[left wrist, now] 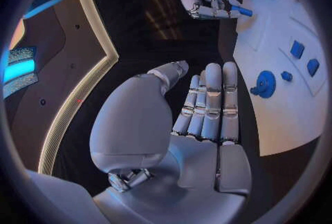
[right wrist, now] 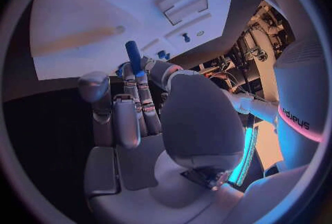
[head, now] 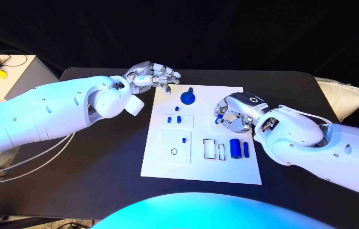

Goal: Assemble the parts on the task board

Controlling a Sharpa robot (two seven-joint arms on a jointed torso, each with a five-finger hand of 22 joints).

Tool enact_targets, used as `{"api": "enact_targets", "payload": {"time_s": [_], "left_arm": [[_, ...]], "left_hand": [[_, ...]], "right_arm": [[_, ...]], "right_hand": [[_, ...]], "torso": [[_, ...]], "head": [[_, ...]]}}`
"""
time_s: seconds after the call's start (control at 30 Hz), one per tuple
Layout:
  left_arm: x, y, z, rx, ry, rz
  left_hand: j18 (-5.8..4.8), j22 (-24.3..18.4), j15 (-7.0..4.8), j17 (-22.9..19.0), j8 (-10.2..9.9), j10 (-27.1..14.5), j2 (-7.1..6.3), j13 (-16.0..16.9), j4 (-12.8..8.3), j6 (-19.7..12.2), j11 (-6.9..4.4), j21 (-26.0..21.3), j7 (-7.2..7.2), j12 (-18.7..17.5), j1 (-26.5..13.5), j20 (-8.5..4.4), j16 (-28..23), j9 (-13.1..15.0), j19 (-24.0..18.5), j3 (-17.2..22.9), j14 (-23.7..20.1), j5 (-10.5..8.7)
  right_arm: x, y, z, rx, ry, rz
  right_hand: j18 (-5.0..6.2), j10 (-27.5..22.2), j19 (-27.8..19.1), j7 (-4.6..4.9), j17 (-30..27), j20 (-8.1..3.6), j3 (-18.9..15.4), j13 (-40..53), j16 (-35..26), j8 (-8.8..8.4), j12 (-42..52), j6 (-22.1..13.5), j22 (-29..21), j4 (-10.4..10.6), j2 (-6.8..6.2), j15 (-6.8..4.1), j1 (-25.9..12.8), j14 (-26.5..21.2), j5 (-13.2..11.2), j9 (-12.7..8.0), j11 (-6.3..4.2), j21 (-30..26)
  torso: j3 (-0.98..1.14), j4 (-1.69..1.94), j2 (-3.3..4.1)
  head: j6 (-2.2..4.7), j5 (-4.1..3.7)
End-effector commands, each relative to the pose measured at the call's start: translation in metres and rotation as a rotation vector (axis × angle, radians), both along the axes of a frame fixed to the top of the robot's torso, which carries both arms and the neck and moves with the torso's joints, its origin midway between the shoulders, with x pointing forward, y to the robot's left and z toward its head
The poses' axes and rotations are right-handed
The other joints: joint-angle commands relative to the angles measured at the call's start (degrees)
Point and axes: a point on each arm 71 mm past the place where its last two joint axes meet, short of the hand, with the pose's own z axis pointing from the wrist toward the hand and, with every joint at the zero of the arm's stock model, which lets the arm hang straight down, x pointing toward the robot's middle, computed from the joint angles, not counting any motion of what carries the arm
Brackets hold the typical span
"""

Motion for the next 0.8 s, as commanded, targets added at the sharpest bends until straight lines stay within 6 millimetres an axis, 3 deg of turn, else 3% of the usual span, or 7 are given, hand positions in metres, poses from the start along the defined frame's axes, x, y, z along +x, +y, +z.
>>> {"api": "enact_targets", "payload": {"time_s": [0.03, 0.3, 0.8], "left_arm": [[-0.001, -0.003, 0.0, -0.015, -0.002, -0.02], [-0.001, -0.005, -0.001, -0.019, 0.0, -0.027], [-0.001, -0.009, -0.002, -0.024, 0.001, -0.037]], "left_hand": [[0.81, -0.1, 0.38, -0.1, 0.3, -0.2, 0.49, -0.1, 0.2, -0.4, 0.32, -0.4, 0.02, 0.0, 0.0, 0.06, -0.2, 0.0, 0.5, -0.1, 0.0, -0.03], [0.82, -0.1, 0.37, -0.1, 0.4, -0.2, 0.53, -0.1, 0.2, -0.4, 0.28, -0.5, -0.04, 0.1, 0.0, 0.07, -0.2, 0.0, 0.5, -0.1, 0.0, -0.03], [0.83, -0.2, 0.33, -0.1, 0.7, -0.1, 0.58, -0.1, 0.2, -0.2, 0.21, -0.5, -0.15, 0.1, 0.2, 0.06, -0.2, 0.1, 0.5, -0.1, 0.0, -0.04]], "right_arm": [[-0.004, 0.003, 0.009, 0.057, -0.042, 0.009], [-0.018, 0.028, 0.013, 0.115, -0.016, 0.075], [-0.046, 0.09, -0.013, 0.165, 0.054, 0.234]], "right_hand": [[-0.83, 2.1, 0.2, 0.19, 0.1, -0.08, 0.0, 0.5, 0.3, 0.06, 0.0, -0.1, 0.1, -0.4, 0.42, -0.34, 1.1, 2.1, 0.3, -0.1, -1.63, 0.3], [-0.83, 2.2, 0.2, 0.27, 0.1, -0.08, 0.2, 0.5, 0.2, 0.01, -0.1, -0.2, 0.2, -0.7, 0.08, -0.32, 1.2, 2.1, 0.6, 0.0, -1.6, 0.3], [-0.73, 2.2, -0.1, 0.37, -0.2, -0.08, 0.4, 0.5, 0.1, -0.08, -0.3, -0.3, 0.0, -1.0, -0.01, -0.3, 1.3, 2.1, 0.9, 0.0, -1.54, 0.0]], "torso": [[0.02, -0.01, 0.07], [0.03, -0.06, 0.05], [-0.04, 0.08, 0.12]], "head": [[0.01, 0.13], [0.01, 0.79], [0.01, 2.16]]}}
